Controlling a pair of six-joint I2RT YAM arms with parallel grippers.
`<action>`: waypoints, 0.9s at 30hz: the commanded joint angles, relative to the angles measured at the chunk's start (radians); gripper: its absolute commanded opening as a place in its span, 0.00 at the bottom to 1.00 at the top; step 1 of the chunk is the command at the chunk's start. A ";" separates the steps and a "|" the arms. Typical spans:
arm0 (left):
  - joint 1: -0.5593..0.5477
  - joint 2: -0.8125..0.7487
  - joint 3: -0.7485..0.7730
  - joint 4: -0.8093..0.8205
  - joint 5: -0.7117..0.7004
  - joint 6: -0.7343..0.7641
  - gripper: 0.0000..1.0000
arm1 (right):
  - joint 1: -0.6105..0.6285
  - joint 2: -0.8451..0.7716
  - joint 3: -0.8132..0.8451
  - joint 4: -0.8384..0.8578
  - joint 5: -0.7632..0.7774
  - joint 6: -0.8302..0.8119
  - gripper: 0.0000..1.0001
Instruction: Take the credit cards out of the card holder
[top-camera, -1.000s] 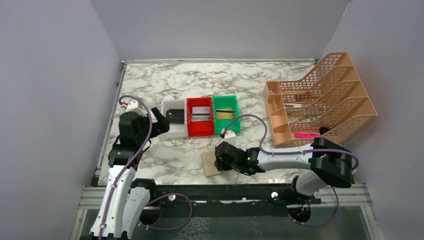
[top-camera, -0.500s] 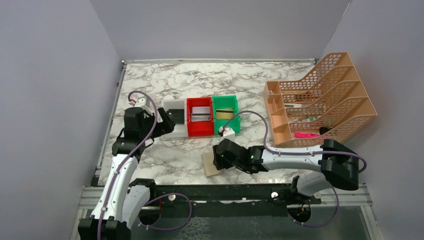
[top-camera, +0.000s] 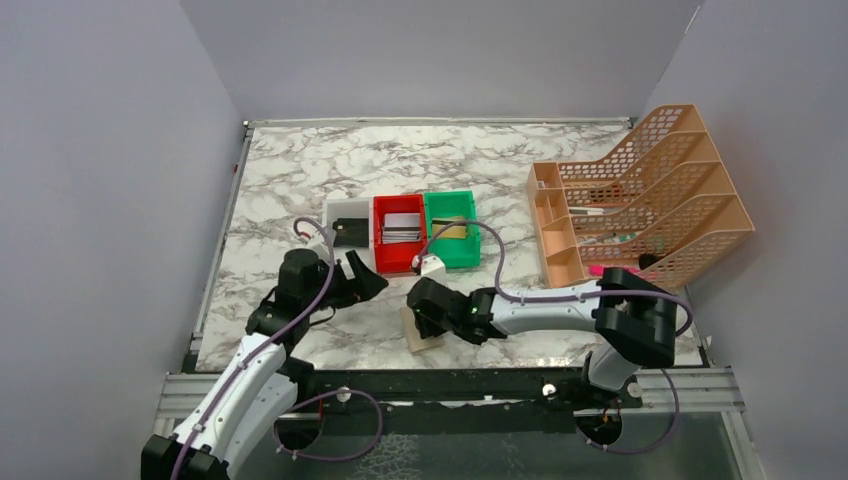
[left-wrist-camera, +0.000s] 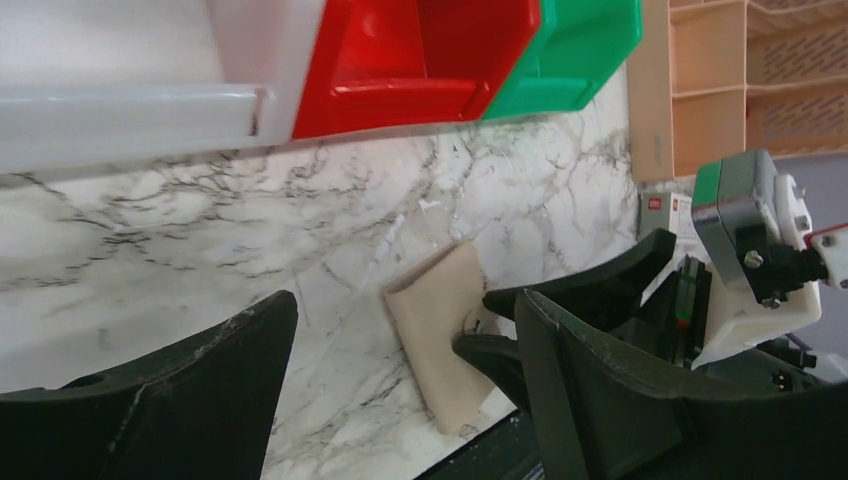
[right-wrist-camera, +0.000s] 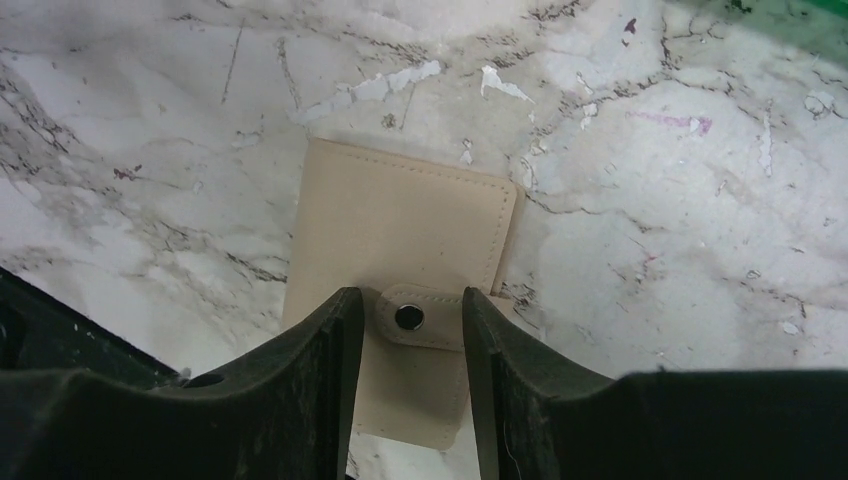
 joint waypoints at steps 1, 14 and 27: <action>-0.159 0.077 -0.038 0.177 -0.121 -0.113 0.81 | 0.019 0.094 0.051 -0.123 0.097 0.054 0.45; -0.330 0.020 -0.161 0.173 -0.218 -0.147 0.70 | 0.037 0.050 -0.087 -0.027 0.098 0.077 0.34; -0.423 0.107 -0.178 0.195 -0.213 -0.162 0.67 | 0.036 0.016 -0.143 0.110 0.029 0.049 0.21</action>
